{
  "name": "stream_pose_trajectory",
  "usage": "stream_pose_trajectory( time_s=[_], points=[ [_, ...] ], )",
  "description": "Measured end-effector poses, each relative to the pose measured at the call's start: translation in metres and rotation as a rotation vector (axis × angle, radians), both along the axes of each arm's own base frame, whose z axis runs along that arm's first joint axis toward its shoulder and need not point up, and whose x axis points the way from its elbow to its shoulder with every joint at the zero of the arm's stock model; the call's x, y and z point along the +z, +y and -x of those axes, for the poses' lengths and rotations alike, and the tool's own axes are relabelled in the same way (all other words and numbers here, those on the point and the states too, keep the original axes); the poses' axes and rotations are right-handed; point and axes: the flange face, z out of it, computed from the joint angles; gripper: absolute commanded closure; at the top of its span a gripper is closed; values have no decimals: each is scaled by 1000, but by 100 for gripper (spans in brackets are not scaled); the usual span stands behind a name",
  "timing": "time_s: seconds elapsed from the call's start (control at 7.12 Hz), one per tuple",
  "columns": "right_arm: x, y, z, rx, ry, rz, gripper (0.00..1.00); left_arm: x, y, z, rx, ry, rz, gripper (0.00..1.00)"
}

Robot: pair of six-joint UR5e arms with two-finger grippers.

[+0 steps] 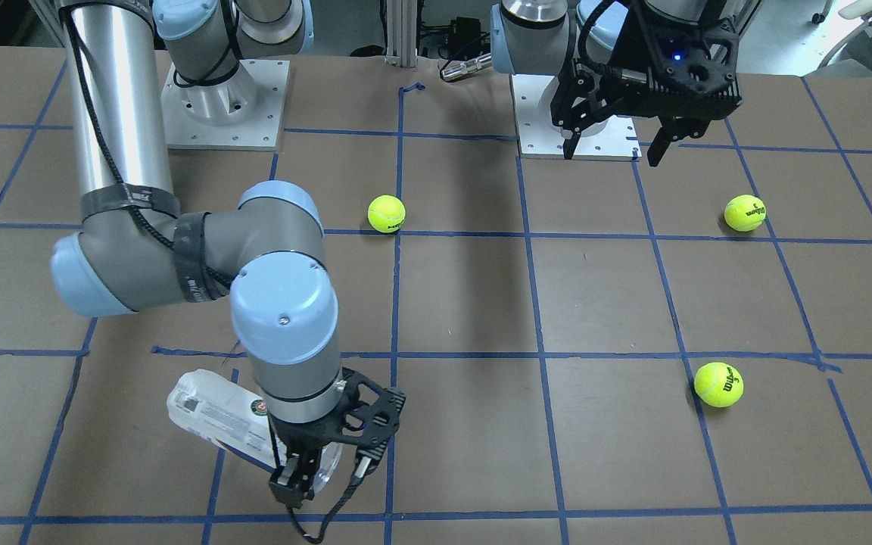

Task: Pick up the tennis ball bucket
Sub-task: 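Carry the can with the right gripper toward the table center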

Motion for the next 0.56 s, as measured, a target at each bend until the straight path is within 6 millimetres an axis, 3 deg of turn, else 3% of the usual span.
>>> stream_pose_trajectory(
  time_s=[0.42,0.56],
  points=[
    [-22,49,-95,153,-22,-29,65,-7,-4,-3,-20,-3,6,0],
    [-28,66,-116,153,-28,-42,65,-8,-8,-3,-22,-6,27,0]
  ],
)
